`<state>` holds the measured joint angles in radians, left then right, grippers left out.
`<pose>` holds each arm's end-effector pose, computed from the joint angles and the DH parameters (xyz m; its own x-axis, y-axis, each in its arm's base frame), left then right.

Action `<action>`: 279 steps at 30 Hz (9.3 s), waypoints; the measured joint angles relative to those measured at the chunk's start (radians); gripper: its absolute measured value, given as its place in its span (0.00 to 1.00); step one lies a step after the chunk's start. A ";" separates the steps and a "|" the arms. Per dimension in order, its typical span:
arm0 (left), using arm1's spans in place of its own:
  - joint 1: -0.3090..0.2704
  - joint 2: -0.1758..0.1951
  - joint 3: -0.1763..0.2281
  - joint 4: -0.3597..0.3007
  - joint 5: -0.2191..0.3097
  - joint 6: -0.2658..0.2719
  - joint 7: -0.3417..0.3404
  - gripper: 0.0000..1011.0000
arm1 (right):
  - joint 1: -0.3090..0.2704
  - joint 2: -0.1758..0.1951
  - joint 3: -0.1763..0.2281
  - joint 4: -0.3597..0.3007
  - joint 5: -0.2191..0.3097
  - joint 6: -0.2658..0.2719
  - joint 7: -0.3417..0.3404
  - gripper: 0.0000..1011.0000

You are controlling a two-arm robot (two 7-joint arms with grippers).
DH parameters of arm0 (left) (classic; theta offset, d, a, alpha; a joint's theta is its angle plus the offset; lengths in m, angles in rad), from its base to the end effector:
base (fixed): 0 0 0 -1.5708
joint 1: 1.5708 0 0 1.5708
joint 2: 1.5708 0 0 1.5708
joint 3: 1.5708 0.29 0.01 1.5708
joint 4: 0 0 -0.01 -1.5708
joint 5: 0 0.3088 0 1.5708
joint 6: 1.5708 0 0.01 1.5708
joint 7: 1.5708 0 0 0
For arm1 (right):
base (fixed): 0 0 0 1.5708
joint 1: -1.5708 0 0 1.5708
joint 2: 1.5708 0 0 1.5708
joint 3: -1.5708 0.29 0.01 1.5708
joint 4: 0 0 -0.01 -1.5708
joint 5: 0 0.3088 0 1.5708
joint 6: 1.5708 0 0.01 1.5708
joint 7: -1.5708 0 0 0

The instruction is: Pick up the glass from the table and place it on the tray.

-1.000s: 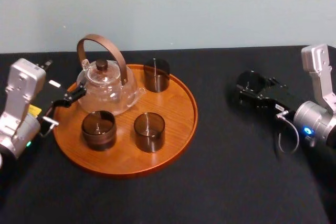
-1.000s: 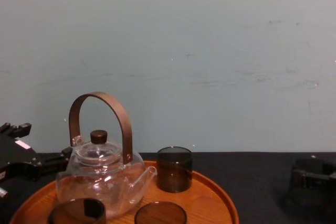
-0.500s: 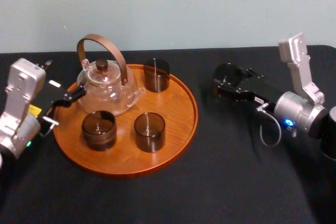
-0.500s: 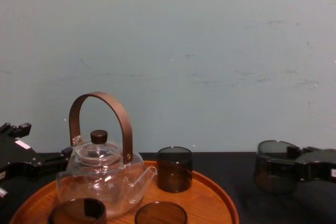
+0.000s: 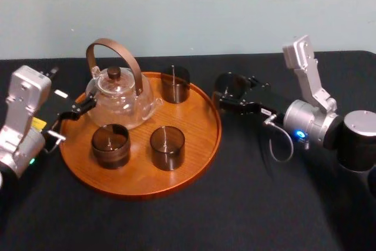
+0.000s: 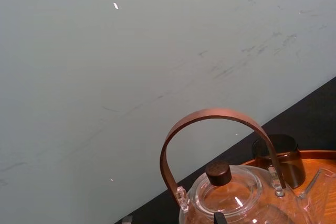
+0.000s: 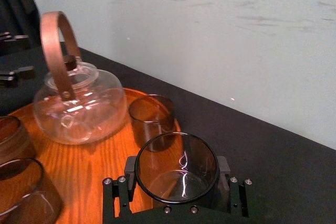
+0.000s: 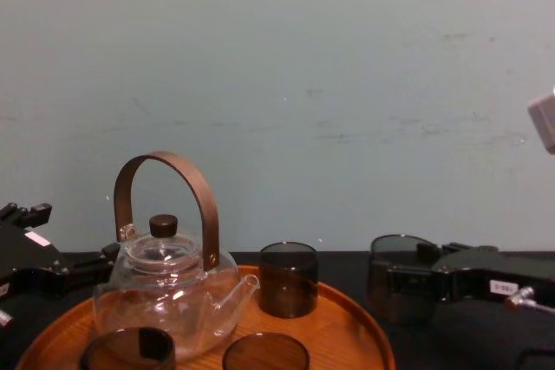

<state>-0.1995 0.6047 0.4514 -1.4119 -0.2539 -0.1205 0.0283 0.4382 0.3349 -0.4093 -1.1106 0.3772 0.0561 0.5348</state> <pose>0.3581 0.0827 -0.3023 0.2923 0.8803 0.3738 -0.9553 0.2873 0.0704 0.4345 -0.0354 -0.2985 0.6662 -0.7453 -0.0255 0.7256 0.6557 -0.2084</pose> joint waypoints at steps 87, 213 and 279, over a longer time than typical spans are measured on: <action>0.000 0.000 0.000 0.000 0.000 0.000 0.000 0.99 | 0.004 0.027 -0.064 -0.047 0.026 -0.025 0.026 0.90; 0.000 0.000 0.000 0.000 0.000 0.000 0.000 0.99 | 0.198 -0.159 -0.095 0.425 -0.037 -0.219 0.200 0.99; 0.000 0.000 0.000 0.000 0.000 0.000 0.000 0.99 | -0.254 0.132 0.186 -0.162 0.083 -0.257 -0.084 0.99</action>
<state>-0.1995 0.6047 0.4514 -1.4120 -0.2539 -0.1205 0.0283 0.1839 0.4668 -0.2229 -1.2728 0.4607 -0.2014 0.4504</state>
